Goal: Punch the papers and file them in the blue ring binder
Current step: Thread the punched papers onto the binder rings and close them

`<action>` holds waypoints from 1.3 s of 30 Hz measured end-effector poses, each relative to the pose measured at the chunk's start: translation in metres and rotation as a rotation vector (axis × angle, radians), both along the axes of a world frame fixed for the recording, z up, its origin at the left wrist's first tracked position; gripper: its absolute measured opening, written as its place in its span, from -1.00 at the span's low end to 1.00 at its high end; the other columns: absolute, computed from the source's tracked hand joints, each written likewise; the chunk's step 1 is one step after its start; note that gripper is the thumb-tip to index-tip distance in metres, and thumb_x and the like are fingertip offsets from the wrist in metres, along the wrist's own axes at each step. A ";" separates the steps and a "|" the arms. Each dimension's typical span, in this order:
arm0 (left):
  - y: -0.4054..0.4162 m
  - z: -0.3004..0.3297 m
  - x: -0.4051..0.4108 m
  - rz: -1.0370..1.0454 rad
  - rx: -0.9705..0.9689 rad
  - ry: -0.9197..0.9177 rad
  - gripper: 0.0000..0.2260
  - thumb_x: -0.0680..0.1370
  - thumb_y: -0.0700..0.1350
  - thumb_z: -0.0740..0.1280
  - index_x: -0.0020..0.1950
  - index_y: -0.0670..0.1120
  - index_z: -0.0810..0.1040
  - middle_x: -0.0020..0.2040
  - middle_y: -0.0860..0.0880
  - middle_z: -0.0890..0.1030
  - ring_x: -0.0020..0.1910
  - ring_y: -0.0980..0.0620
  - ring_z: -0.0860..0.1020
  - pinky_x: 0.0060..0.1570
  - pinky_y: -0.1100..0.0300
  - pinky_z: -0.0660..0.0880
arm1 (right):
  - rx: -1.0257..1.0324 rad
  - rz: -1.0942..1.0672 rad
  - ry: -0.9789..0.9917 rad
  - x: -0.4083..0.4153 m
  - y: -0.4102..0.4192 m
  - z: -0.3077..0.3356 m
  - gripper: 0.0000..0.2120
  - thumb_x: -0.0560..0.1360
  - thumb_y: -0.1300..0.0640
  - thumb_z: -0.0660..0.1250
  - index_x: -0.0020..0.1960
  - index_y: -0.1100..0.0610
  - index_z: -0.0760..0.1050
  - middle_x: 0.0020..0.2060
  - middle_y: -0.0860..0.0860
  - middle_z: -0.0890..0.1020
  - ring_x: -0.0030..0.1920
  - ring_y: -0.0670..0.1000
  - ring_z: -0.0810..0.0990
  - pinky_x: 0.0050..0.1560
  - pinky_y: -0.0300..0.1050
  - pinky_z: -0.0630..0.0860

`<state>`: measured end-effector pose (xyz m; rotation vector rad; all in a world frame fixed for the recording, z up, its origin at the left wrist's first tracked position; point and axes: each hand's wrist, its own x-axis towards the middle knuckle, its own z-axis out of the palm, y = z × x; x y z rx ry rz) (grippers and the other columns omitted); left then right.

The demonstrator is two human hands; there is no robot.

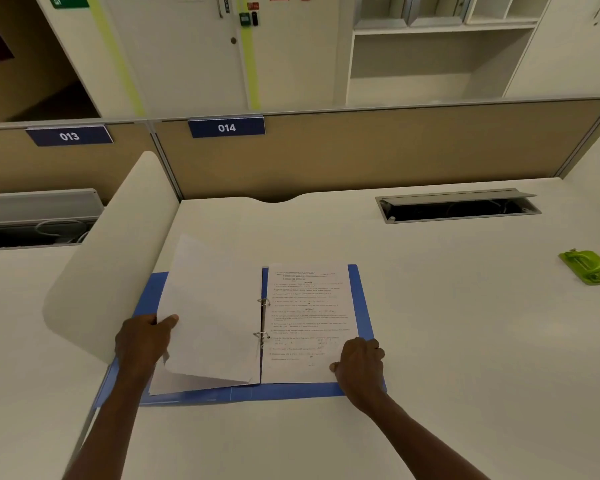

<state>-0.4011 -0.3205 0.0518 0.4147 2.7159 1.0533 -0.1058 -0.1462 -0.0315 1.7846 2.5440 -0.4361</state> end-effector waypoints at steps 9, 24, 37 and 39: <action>-0.017 -0.037 0.006 0.024 -0.319 0.048 -0.61 0.51 -0.10 0.35 0.23 -0.32 0.50 0.20 -0.33 0.53 0.17 -0.33 0.50 0.15 -0.11 0.42 | 0.045 0.052 -0.042 0.000 0.001 -0.005 -0.66 0.53 -0.08 0.30 0.13 0.17 0.47 0.02 0.09 0.57 0.05 0.02 0.50 0.10 -0.17 0.49; 0.079 -0.068 0.157 -0.803 -0.053 0.034 -0.48 0.53 -0.06 0.32 0.46 -0.08 0.28 0.38 -0.07 0.46 0.34 0.02 0.43 0.32 0.23 0.33 | -0.009 0.003 -0.014 -0.008 0.011 -0.015 -0.75 0.52 0.05 0.31 0.14 0.16 0.46 0.07 0.08 0.57 0.08 0.03 0.49 0.10 -0.17 0.42; 0.086 -0.077 0.163 -0.802 -0.237 0.069 -0.65 0.61 -0.05 0.16 0.37 -0.12 0.38 0.35 -0.08 0.48 0.30 0.01 0.46 0.28 0.24 0.37 | -0.556 -0.384 0.441 -0.002 0.034 -0.013 -0.33 0.20 -0.02 0.57 0.15 0.09 0.29 0.11 0.08 0.48 0.12 0.13 0.50 0.15 0.06 0.55; 0.091 -0.072 0.163 -0.788 -0.229 0.044 -0.67 0.61 -0.02 0.17 0.32 -0.13 0.44 0.32 -0.09 0.52 0.26 -0.01 0.50 0.24 0.21 0.42 | -0.589 -0.413 0.553 0.001 0.033 -0.011 -0.44 0.26 -0.04 0.54 0.11 0.09 0.33 0.09 0.07 0.53 0.06 0.10 0.53 0.06 -0.01 0.57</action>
